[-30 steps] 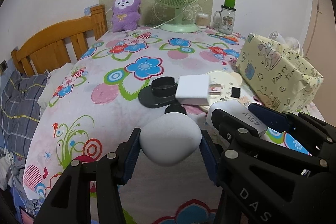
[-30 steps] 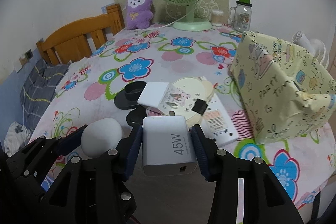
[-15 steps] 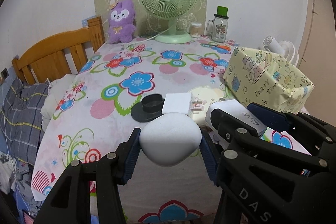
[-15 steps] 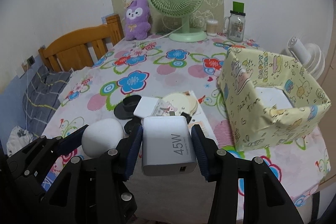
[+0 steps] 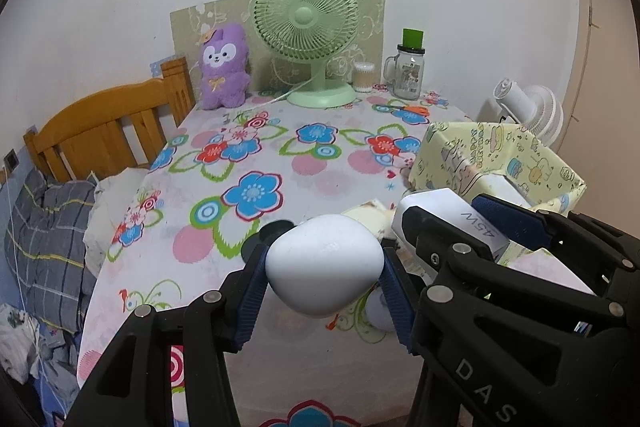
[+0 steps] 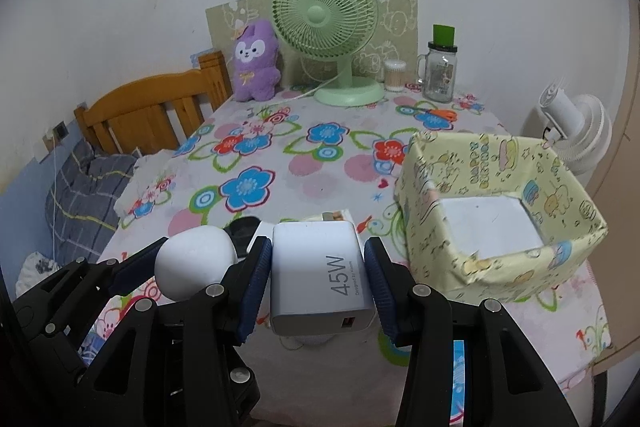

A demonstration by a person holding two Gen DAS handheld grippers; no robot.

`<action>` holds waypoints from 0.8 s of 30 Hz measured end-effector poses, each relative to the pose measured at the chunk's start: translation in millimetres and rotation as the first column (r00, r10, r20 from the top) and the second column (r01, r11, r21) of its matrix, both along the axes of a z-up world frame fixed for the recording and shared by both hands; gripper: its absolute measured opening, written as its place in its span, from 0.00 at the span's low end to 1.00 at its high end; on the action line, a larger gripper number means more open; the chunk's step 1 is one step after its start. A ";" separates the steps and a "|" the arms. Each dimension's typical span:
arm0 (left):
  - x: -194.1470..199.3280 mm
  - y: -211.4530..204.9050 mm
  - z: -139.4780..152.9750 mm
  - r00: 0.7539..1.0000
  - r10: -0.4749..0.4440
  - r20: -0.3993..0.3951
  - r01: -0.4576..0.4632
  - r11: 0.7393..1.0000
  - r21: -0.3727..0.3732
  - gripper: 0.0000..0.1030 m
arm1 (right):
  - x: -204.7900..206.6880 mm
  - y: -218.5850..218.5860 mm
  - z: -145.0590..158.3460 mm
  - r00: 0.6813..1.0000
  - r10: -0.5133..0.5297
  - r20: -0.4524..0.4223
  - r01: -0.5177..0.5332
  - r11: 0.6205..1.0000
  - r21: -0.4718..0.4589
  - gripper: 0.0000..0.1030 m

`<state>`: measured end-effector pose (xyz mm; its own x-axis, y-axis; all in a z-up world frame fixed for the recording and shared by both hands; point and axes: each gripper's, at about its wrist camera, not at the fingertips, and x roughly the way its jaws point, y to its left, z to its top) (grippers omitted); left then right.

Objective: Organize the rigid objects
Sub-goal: 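Carry the earbud case in the left tool while the right tool carries the charger toward the yellow box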

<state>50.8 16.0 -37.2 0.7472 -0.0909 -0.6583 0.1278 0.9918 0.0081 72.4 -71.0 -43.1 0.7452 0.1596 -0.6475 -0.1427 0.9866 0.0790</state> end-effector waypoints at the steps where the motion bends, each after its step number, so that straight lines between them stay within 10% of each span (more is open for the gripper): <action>1: 1.2 -2.6 2.8 1.000 -0.002 0.003 0.002 1.000 0.002 0.55 | 0.9 -2.4 2.3 1.000 -0.003 0.002 0.003 1.000 0.001 0.50; 24: 23.6 -55.1 42.4 0.996 -0.058 0.062 0.056 0.998 0.032 0.55 | 16.7 -56.1 44.8 0.997 -0.046 0.067 0.046 0.999 0.001 0.50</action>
<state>74.5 -39.2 5.2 0.7817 -0.1147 -0.6130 0.1819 0.9821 0.0482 89.0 -127.1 1.8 0.7933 0.1243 -0.5960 -0.1023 0.9922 0.0707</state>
